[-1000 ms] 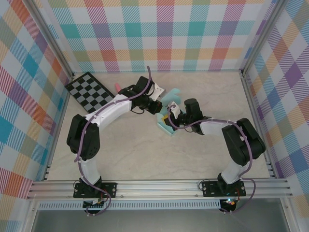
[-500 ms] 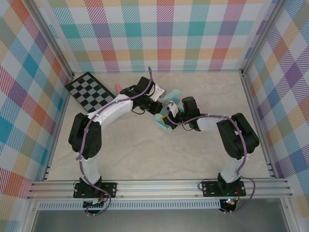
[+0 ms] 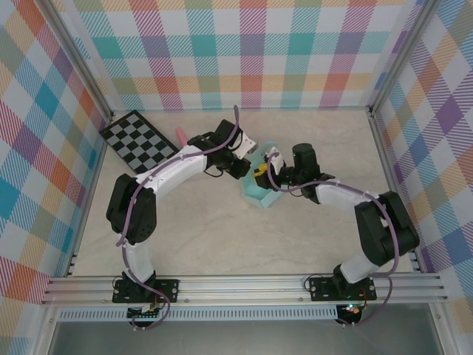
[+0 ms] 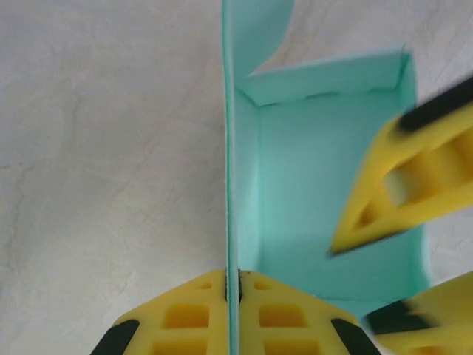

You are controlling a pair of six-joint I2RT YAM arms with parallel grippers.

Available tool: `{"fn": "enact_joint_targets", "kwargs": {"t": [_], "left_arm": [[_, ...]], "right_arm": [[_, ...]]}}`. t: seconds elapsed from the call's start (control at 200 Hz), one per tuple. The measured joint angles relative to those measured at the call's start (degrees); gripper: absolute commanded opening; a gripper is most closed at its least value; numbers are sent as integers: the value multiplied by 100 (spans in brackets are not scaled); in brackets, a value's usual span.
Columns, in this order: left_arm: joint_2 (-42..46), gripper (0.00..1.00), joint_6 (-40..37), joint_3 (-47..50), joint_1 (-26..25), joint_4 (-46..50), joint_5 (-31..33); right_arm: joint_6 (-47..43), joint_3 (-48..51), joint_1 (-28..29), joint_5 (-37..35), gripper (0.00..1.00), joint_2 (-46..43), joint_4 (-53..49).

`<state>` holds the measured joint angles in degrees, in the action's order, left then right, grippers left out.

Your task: Fold the paper box

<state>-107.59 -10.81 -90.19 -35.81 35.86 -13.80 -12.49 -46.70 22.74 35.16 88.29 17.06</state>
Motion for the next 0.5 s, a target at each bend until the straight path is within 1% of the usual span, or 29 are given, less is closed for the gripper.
{"fn": "enact_joint_targets", "kwargs": {"t": [0.13, 0.2, 0.235, 0.32, 0.37, 0.5], "left_arm": [[-4, 0, -109, -42, -33, 129, 44], [-7, 0, -177, -85, -33, 188, 94], [-4, 0, -219, -96, -33, 199, 109], [-4, 0, -289, -105, -33, 197, 164], [-2, 0, -358, -105, -33, 190, 195], [33, 0, -575, -105, -33, 149, 227]], "right_arm": [[4, 170, -398, 153, 33, -522, 7], [52, 315, -612, 131, 37, -717, 17], [122, 389, -717, 39, 38, -802, 31], [393, 492, -973, -302, 38, -949, 66], [599, 507, -1150, -439, 41, -1001, 87], [1001, 503, -1591, -538, 47, -1001, 118]]}}
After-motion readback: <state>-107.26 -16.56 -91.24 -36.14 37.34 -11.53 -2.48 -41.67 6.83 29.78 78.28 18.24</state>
